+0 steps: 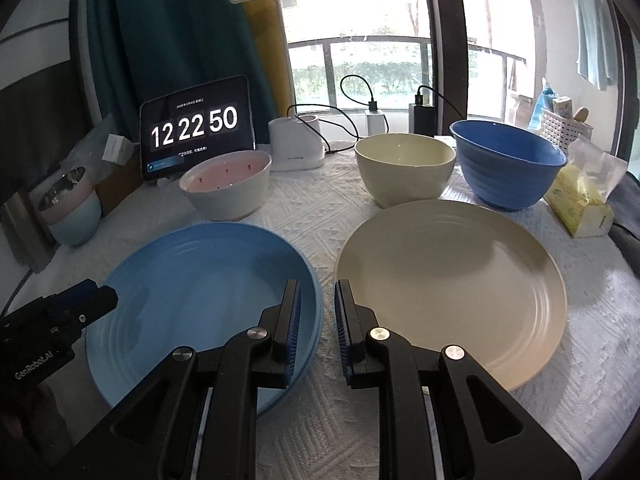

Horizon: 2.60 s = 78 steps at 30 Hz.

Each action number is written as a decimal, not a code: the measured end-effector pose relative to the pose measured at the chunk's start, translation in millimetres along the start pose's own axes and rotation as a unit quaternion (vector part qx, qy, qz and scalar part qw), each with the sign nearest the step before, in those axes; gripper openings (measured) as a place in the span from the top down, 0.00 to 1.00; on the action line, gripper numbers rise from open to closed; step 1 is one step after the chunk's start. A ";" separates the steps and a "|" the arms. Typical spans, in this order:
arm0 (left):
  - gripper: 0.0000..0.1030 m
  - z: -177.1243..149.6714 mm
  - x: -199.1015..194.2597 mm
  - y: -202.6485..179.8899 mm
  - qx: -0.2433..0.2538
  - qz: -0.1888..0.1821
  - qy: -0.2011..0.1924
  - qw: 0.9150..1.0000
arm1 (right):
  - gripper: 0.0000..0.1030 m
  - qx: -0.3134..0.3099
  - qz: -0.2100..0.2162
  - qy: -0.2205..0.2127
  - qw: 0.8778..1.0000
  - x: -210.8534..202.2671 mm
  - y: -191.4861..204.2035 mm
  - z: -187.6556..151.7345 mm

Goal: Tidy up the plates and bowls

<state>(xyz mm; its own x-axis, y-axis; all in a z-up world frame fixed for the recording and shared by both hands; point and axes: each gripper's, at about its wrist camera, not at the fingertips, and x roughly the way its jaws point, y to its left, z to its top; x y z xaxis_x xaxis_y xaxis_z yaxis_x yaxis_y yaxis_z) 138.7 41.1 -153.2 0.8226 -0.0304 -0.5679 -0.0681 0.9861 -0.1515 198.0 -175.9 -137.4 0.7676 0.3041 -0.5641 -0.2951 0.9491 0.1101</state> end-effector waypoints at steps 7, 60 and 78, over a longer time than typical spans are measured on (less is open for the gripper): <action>0.54 4.9 -16.7 -13.7 0.015 -0.003 -0.035 0.999 | 0.81 0.012 -0.007 -0.009 1.000 -7.1 -12.0 1.0; 0.52 37.7 69.3 -165.5 0.100 -0.103 0.058 0.988 | 0.70 0.116 -0.067 0.009 0.991 -25.4 -149.8 -8.5; 0.52 32.9 87.8 -176.3 0.114 -0.086 0.084 0.986 | 0.65 0.135 -0.084 0.042 0.986 -10.1 -160.6 -10.0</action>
<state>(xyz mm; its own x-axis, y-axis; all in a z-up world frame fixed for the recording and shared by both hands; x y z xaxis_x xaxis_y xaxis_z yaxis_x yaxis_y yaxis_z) 241.5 -130.1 -149.7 0.7045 -0.2091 -0.6782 0.2093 0.9743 -0.0830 232.0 -332.1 -157.7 0.7389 0.1442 -0.6581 0.0034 0.9760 0.2177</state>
